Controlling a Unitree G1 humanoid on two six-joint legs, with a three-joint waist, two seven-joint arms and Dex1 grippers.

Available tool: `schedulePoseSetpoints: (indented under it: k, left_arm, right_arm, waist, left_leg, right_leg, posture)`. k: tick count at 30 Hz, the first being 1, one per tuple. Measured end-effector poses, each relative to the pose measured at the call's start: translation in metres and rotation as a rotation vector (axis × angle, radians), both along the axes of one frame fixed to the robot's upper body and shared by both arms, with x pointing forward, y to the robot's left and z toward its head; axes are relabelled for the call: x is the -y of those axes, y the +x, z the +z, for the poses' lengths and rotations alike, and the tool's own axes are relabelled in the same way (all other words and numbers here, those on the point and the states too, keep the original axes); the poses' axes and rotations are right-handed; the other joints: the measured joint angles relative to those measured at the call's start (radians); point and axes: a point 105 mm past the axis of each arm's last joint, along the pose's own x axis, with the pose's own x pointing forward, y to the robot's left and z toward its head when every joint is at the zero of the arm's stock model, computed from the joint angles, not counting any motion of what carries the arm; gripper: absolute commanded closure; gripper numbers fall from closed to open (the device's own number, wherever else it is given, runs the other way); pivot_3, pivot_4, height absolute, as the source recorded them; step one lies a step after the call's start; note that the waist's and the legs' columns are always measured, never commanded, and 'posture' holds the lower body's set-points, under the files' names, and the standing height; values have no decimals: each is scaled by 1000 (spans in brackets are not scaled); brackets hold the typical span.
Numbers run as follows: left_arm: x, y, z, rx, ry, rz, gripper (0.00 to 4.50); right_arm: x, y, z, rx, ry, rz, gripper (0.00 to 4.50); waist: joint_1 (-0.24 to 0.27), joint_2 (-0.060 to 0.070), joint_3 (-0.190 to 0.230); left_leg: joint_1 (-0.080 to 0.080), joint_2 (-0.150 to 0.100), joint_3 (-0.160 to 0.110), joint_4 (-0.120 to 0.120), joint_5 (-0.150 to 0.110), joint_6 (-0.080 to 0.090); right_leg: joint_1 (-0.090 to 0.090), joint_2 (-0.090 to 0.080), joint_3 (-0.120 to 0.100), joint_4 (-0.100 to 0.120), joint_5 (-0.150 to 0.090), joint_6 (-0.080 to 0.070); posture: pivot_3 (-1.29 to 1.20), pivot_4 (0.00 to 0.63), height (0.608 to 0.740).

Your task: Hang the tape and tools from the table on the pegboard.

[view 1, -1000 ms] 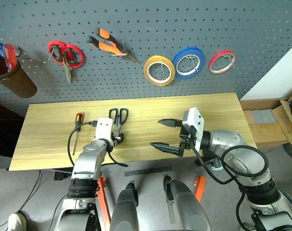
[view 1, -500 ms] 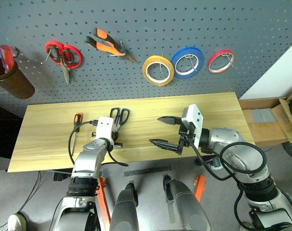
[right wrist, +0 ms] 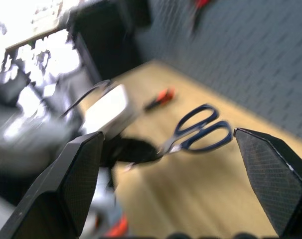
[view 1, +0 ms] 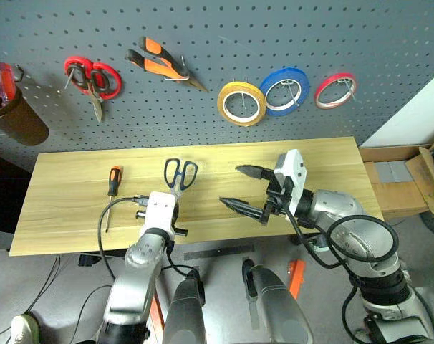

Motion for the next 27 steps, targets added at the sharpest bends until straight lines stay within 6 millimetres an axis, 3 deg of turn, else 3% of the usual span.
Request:
schedulePoseSetpoints:
  k: [6, 10, 15, 20, 27]
  left_arm:
    - [6, -33, 38, 225, 206, -6, 4018]
    - [-6, -34, 75, 400, 294, 75, 4018]
    - [-11, -26, 115, 574, 339, 109, 4018]
    - [-21, -15, 121, 591, 339, 153, 4018]
    - [-40, -19, 124, 606, 316, 249, 4018]
  right_arm:
    - [-6, -11, 47, -68, 305, -6, 0]
    - [-11, -11, 68, -93, 417, -5, 0]
    - [-14, -10, 75, -59, 417, 13, 0]
    - [-17, -6, 75, -47, 404, 25, 0]
    - [-15, -2, 74, -21, 387, 6, 0]
  waist:
    - [1, 0, 0]
    - [1, 0, 0]
    - [15, -1, -1]
    - [18, -2, -2]
    - [18, -4, -3]
  left_leg:
    - [1, -1, 2, 1, -1, 0]
    - [0, -1, 2, 2, -1, 0]
    - [-2, -2, 2, 1, -1, 0]
    - [-2, -2, 2, 2, -1, 0]
    - [-1, -1, 2, 3, -1, 0]
  right_leg:
    - [0, 0, 4, 0, 0, 1]
    - [0, 2, 5, 0, 0, 1]
    - [0, 4, 5, -1, 0, 2]
    - [0, 4, 6, 0, 0, 3]
    - [0, 3, 5, 2, 0, 3]
  posture:
    - [32, 345, 740]
    - [54, 331, 740]
    - [55, 325, 740]
    - [51, 327, 740]
    - [55, 326, 740]
